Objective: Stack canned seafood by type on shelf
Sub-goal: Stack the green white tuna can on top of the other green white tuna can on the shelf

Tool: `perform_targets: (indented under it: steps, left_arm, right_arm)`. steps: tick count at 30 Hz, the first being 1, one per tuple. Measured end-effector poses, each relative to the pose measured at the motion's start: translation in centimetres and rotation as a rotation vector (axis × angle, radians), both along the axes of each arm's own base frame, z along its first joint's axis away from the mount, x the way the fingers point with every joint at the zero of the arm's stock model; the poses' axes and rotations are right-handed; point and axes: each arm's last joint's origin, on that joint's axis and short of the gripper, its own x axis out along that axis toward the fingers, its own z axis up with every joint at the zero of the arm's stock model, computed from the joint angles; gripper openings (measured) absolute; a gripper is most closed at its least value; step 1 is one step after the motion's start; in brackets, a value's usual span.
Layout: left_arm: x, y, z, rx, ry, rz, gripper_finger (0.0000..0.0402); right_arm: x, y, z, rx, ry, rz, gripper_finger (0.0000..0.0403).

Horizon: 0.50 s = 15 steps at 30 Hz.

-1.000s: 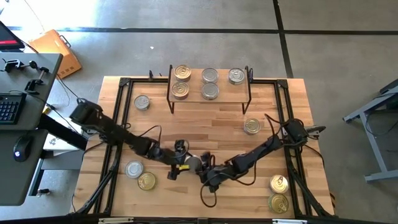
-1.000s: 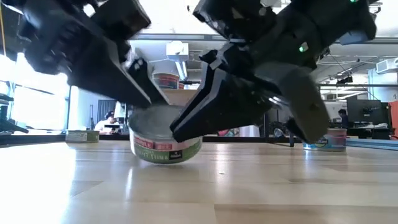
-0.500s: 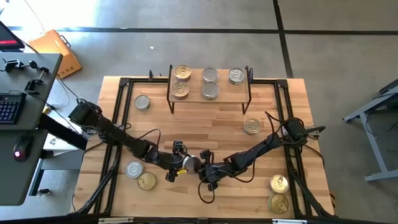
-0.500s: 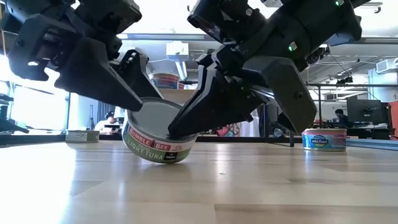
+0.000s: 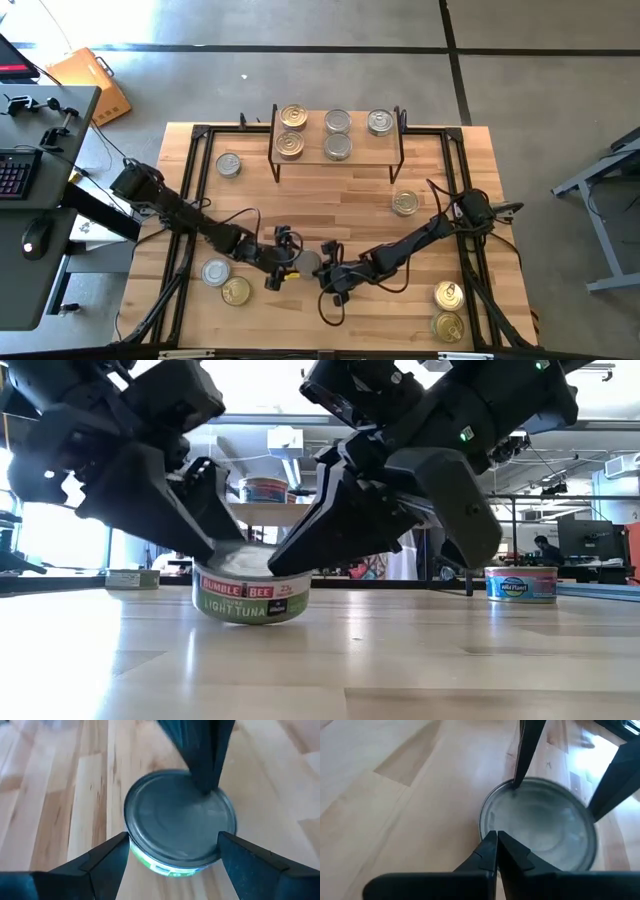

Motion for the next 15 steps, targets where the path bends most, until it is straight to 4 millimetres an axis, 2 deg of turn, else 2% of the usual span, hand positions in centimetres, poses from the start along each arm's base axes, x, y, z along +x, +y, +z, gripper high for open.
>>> perform_targets:
  steps: [3,6,11,15]
  left_arm:
    - [0.0,0.2,-0.1,-0.005,0.016,0.014,0.0294]
    - [0.0,0.3,-0.2,-0.006,0.019,0.009,0.0294]
    - [0.0,0.4,-0.2,-0.001,0.023,0.011,0.0294]
    - [0.1,0.3,-0.1,-0.012,0.006,0.013,0.0294]
  right_arm:
    - [0.1,0.0,0.1,0.002,-0.012,-0.001,0.0008]
    - [-0.1,0.2,0.5,0.001,-0.014,0.009,0.0037]
    - [-1.0,0.8,2.5,-0.021,-0.016,0.064,0.0128]
    - [-1.9,2.0,2.3,-0.156,0.030,0.229,0.0209]
